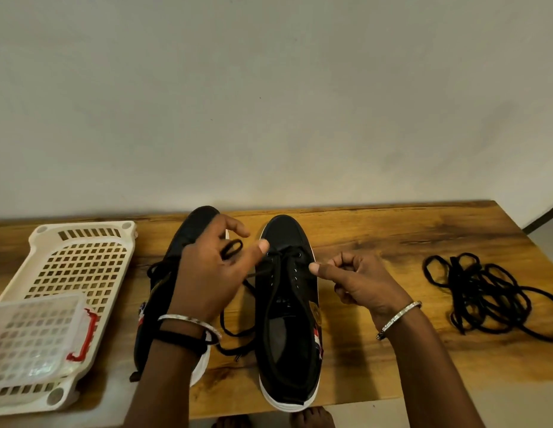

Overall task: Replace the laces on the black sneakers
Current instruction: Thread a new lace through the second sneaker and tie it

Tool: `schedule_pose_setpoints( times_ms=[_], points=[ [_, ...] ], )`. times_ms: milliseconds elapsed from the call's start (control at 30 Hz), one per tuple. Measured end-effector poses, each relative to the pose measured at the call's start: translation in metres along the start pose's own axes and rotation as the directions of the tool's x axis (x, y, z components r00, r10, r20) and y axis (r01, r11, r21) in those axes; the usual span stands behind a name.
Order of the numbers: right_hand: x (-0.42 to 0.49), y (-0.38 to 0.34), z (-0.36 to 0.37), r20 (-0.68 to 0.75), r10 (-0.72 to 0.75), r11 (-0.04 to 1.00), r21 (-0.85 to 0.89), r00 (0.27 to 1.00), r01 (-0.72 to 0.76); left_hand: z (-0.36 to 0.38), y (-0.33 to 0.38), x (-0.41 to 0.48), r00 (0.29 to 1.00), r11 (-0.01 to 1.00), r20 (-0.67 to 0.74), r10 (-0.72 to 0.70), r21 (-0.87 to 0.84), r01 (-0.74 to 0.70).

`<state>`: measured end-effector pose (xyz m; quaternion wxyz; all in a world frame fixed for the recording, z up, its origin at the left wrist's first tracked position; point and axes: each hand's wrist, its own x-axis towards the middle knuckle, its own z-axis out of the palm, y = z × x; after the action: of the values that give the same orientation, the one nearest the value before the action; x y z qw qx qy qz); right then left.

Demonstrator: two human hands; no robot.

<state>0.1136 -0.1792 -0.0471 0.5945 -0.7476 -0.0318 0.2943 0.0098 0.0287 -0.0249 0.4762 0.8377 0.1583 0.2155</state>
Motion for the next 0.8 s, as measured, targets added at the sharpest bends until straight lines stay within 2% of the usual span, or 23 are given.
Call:
schedule_pose_setpoints(
  times_ms=[33,100,167,200,267,333,400,500,600,633,667,800],
  points=[
    [-0.002,-0.001,-0.001,0.014,0.028,1.000,-0.004,1.000,-0.028,0.002,-0.004,-0.002,0.996,0.985,0.071,0.046,0.165,-0.057],
    [-0.006,-0.002,-0.002,0.083,0.069,0.997,-0.034,0.994,-0.066,0.005,-0.005,-0.004,0.979,0.883,0.200,0.041,0.452,-0.129],
    [-0.008,-0.003,0.001,0.141,0.073,0.996,-0.070,0.987,-0.063,0.004,-0.007,-0.002,0.969,0.800,0.246,-0.021,0.586,-0.131],
    [-0.008,-0.003,0.002,0.156,0.065,0.995,-0.081,0.986,-0.053,0.004,-0.008,-0.001,0.967,0.793,0.255,-0.029,0.594,-0.133],
    [-0.007,-0.004,0.005,0.162,0.052,0.996,-0.086,0.985,-0.038,0.005,-0.010,-0.001,0.966,0.864,0.258,0.015,0.483,-0.142],
    [-0.006,-0.004,0.006,0.157,0.039,0.996,-0.080,0.987,-0.026,0.006,-0.009,0.000,0.979,0.969,0.198,0.042,0.231,-0.089],
    [-0.005,-0.003,0.006,0.155,0.032,0.997,-0.069,0.987,-0.022,0.006,-0.005,0.003,0.990,1.000,0.142,-0.016,-0.018,0.019],
    [-0.005,-0.001,0.006,0.149,0.035,0.999,-0.044,0.988,-0.029,0.007,0.003,0.006,0.988,0.914,0.099,-0.115,-0.378,0.144],
    [-0.005,-0.001,0.007,0.142,0.040,0.999,-0.030,0.989,-0.037,0.010,0.009,0.007,0.966,0.705,0.118,-0.230,-0.664,0.249],
    [-0.005,-0.001,0.007,0.138,0.042,0.999,-0.024,0.990,-0.039,0.011,0.008,0.007,0.963,0.681,0.119,-0.243,-0.686,0.257],
    [-0.005,-0.001,0.007,0.129,0.038,0.999,-0.015,0.991,-0.036,0.013,0.005,0.007,0.964,0.703,0.108,-0.243,-0.665,0.252],
    [-0.001,-0.002,0.012,0.052,-0.024,0.998,0.060,0.998,0.021,0.018,-0.010,0.003,0.972,0.914,0.049,-0.228,-0.335,0.231]
  ],
)
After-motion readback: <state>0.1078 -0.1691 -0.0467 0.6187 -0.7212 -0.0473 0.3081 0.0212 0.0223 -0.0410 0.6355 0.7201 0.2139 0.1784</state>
